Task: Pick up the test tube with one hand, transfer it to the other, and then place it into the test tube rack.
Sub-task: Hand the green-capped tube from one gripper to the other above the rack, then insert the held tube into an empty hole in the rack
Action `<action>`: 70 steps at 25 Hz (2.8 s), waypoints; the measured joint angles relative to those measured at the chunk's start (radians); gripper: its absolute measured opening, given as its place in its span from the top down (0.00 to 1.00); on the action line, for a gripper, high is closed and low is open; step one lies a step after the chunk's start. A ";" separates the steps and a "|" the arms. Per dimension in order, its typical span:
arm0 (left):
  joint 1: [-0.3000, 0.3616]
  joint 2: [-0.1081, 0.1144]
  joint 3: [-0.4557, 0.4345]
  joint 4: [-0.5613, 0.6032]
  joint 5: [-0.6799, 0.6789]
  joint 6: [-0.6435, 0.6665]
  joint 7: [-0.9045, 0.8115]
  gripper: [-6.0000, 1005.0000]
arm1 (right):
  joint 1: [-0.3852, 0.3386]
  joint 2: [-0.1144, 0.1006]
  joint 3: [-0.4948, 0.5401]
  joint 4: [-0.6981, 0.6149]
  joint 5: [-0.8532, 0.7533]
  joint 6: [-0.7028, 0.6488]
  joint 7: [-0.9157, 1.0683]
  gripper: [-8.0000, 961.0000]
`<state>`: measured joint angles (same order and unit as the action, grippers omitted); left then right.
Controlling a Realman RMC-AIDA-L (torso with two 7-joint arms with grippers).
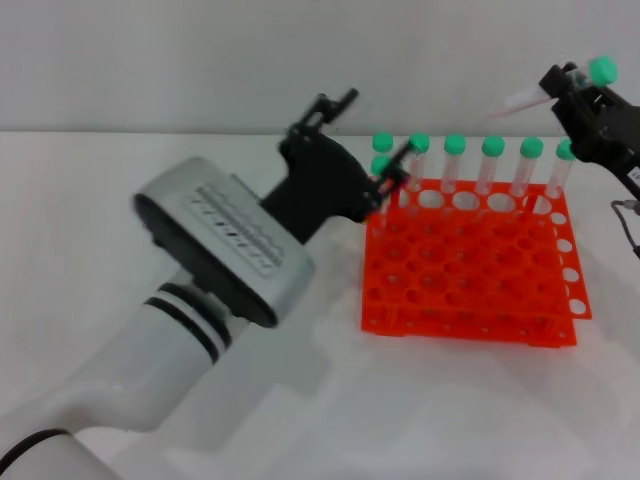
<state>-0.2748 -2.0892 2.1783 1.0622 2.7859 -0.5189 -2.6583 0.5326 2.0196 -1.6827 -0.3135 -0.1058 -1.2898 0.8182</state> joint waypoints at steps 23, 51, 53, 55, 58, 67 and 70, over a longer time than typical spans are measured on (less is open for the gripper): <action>0.000 0.000 0.005 -0.415 -0.585 -0.604 -0.306 0.25 | 0.090 -0.047 -0.002 -0.074 -0.309 0.149 0.068 0.79; -0.029 0.007 -0.005 -0.528 -0.645 -0.663 -0.344 0.25 | 0.130 -0.073 0.003 -0.154 -0.515 0.470 0.141 0.80; -0.036 0.008 -0.006 -0.534 -0.646 -0.663 -0.344 0.25 | 0.117 -0.075 0.004 -0.156 -0.516 0.466 0.142 0.80; -0.039 0.008 -0.006 -0.536 -0.645 -0.661 -0.344 0.25 | 0.110 -0.076 0.001 -0.160 -0.517 0.464 0.146 0.80; -0.050 0.008 -0.006 -0.545 -0.647 -0.653 -0.344 0.25 | 0.109 -0.075 -0.004 -0.161 -0.541 0.463 0.161 0.80; -0.067 0.005 -0.006 -0.562 -0.650 -0.640 -0.344 0.25 | 0.110 -0.063 -0.006 -0.164 -0.579 0.453 0.180 0.80; -0.067 0.005 -0.006 -0.562 -0.650 -0.639 -0.344 0.25 | 0.114 -0.061 0.001 -0.165 -0.580 0.447 0.180 0.80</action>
<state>-0.3421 -2.0846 2.1721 0.5000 2.1361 -1.1581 -3.0019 0.6469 1.9586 -1.6822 -0.4788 -0.6855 -0.8425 0.9977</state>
